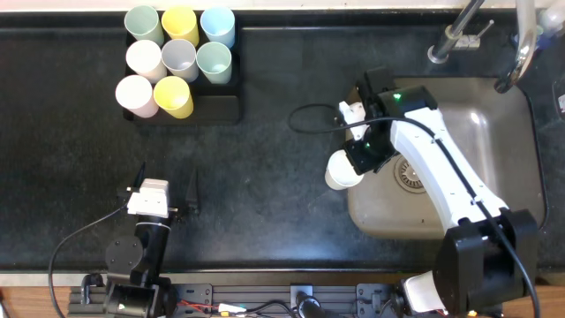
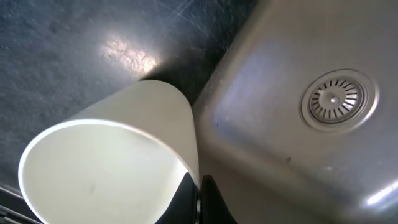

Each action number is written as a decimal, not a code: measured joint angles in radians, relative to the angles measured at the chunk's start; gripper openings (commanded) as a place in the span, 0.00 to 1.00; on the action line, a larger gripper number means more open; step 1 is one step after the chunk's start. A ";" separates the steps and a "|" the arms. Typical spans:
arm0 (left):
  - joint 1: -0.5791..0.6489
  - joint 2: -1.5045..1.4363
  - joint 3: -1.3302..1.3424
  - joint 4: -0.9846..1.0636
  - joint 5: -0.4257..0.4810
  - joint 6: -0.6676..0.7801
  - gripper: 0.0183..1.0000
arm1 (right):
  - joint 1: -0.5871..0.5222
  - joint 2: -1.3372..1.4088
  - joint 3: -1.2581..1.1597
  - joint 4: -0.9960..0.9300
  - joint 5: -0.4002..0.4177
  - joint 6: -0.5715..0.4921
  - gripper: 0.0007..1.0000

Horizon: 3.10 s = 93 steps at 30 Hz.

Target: Store Cups

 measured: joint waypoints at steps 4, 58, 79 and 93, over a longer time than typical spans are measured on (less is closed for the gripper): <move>0.000 0.000 0.000 0.000 0.000 0.000 1.00 | 0.006 0.000 0.035 -0.040 -0.002 0.002 0.04; 0.000 0.000 0.000 0.000 0.000 0.000 1.00 | 0.444 0.739 1.269 -0.149 0.064 0.124 0.05; 0.000 0.000 0.000 0.000 0.000 0.000 1.00 | 0.422 0.811 1.270 -0.132 0.063 0.127 0.04; 0.000 0.000 0.000 0.000 0.000 0.000 1.00 | 0.406 0.812 1.269 -0.090 0.053 0.131 0.04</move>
